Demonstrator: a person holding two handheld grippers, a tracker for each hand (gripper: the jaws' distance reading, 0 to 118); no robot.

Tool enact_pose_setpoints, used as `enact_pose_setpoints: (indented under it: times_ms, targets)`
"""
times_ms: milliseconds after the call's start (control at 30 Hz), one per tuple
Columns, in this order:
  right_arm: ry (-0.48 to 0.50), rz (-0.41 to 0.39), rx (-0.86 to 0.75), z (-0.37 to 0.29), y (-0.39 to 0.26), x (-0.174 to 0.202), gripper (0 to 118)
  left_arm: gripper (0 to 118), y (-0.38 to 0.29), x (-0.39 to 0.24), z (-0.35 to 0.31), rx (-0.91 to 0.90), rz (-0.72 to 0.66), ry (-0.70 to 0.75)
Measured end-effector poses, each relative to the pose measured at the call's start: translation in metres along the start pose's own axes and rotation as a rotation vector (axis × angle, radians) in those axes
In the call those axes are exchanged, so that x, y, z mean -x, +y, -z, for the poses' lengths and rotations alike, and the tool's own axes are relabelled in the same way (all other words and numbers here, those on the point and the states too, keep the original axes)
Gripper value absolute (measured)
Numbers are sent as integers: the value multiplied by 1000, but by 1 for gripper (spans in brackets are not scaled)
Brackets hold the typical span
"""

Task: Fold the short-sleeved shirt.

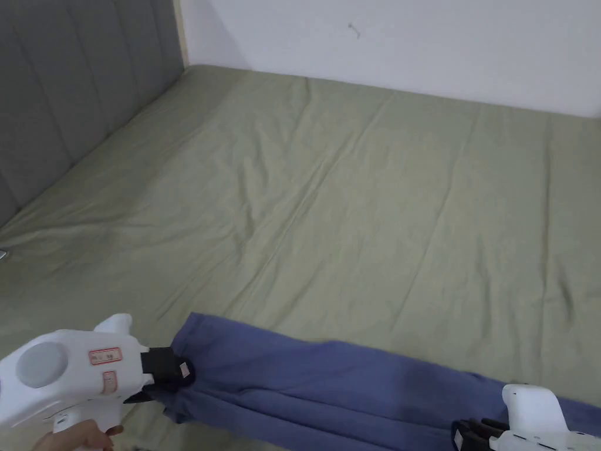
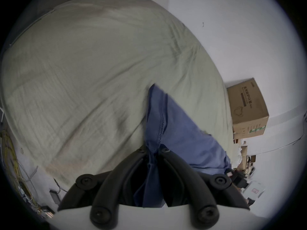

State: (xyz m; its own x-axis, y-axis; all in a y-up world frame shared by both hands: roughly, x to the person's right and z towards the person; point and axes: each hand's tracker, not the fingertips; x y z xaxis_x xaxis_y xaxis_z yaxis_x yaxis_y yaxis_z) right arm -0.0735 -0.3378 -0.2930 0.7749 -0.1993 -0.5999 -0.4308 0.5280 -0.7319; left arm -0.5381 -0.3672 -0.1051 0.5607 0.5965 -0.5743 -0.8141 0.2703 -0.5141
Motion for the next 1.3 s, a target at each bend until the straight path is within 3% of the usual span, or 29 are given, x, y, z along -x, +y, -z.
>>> enact_pose_setpoints:
  times_ms: [133,300,467,600,633,700,733,767,867,967,1000,1033,1067,1100,1133,1200,1300]
  targets:
    - [-25,58,-45,-15,0,-20,5,10,8,-56,-29,-103,94,-30]
    - [-34,147,-120,-38,-2,-46,5,9,-8,-173,-35,-127,466,-60]
    - [-54,219,-147,-53,-16,-72,5,9,-64,-259,17,14,724,-191]
    - [-79,284,-145,-60,-34,-93,5,11,-125,-292,83,196,859,-182]
    - [-86,299,-145,-61,-38,-98,5,20,-136,-291,99,234,895,-178]
    - [-101,323,-138,-63,-46,-109,5,87,-156,-279,141,297,869,-129]
    - [-115,337,-135,-64,-49,-113,5,111,-160,-276,155,352,855,-56]
    - [-129,353,-132,-67,-52,-117,5,111,-163,-270,163,409,835,3]
    - [-138,383,-149,-79,-59,-126,5,104,-152,-265,134,295,827,-97]
    - [-144,391,-158,-86,-59,-131,5,103,-125,-259,101,240,644,-224]
    - [-153,387,-162,-87,-58,-130,5,95,-116,-254,93,224,579,-267]
    - [-155,384,-170,-88,-56,-129,5,80,-109,-249,87,206,527,-288]
    - [-155,386,-178,-89,-56,-129,5,43,-101,-242,82,181,465,-302]
    - [-147,392,-185,-89,-55,-129,5,14,-97,-241,78,167,445,-297]
    - [-138,395,-192,-89,-55,-128,5,3,-94,-237,80,154,440,-269]
    - [-127,397,-194,-87,-52,-127,5,3,-94,-230,93,141,481,-143]
    - [-121,387,-196,-84,-51,-123,5,3,-104,-224,117,291,491,-142]
